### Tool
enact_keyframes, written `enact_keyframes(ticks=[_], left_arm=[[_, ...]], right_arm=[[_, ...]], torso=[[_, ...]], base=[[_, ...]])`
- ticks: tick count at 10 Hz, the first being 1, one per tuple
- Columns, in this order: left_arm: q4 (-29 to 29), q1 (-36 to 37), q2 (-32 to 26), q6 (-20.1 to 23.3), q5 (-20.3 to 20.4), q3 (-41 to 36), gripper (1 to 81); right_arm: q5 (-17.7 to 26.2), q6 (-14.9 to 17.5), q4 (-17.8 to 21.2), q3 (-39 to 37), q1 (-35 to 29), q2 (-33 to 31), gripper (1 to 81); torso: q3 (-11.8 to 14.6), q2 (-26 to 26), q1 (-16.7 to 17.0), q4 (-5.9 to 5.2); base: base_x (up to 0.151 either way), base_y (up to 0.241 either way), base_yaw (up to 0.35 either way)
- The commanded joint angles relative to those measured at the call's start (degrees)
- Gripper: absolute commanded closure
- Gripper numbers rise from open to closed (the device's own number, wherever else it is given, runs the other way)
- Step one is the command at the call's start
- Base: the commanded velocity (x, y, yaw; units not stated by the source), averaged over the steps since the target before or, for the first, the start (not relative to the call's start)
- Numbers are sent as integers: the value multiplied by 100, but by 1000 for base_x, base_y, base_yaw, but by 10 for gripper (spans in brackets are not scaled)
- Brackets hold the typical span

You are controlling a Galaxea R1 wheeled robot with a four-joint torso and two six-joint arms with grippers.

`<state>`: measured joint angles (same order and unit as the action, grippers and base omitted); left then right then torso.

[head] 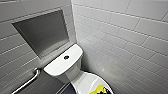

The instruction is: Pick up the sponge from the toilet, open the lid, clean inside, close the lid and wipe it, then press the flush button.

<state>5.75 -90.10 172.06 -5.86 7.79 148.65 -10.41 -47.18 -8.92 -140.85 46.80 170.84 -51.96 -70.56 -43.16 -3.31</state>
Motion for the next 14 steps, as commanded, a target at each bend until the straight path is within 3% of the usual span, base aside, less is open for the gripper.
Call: enact_keyframes(ticks=[1,4,7,10,12,14], left_arm=[[-48,-179,-4,15,-402,-29,10],[-22,-153,22,32,-331,-64,10],[4,-92,22,33,-139,-64,10],[31,84,-22,24,-102,-161,10],[40,225,-277,33,-111,-591,10],[40,391,-672,33,-155,-1400,10]], right_arm=[[-137,-11,-609,1239,-658,-694,811],[-172,-2,-673,3042,-641,-2099,811],[-339,-11,-637,3881,-35,-3103,811],[-541,24,-672,3390,1448,-3607,811],[-1121,16,-1041,2819,2548,-3686,811],[-1531,24,-1112,2093,3409,-3616,811]], torso=[[0,0,0,0],[0,0,0,0],[-2,0,0,0],[-2,0,0,0],[-2,0,0,0],[-2,0,0,0]], base=[[0,0,0],[0,0,0],[0,0,0],[0,0,0],[0,0,0],[0,0,0]])
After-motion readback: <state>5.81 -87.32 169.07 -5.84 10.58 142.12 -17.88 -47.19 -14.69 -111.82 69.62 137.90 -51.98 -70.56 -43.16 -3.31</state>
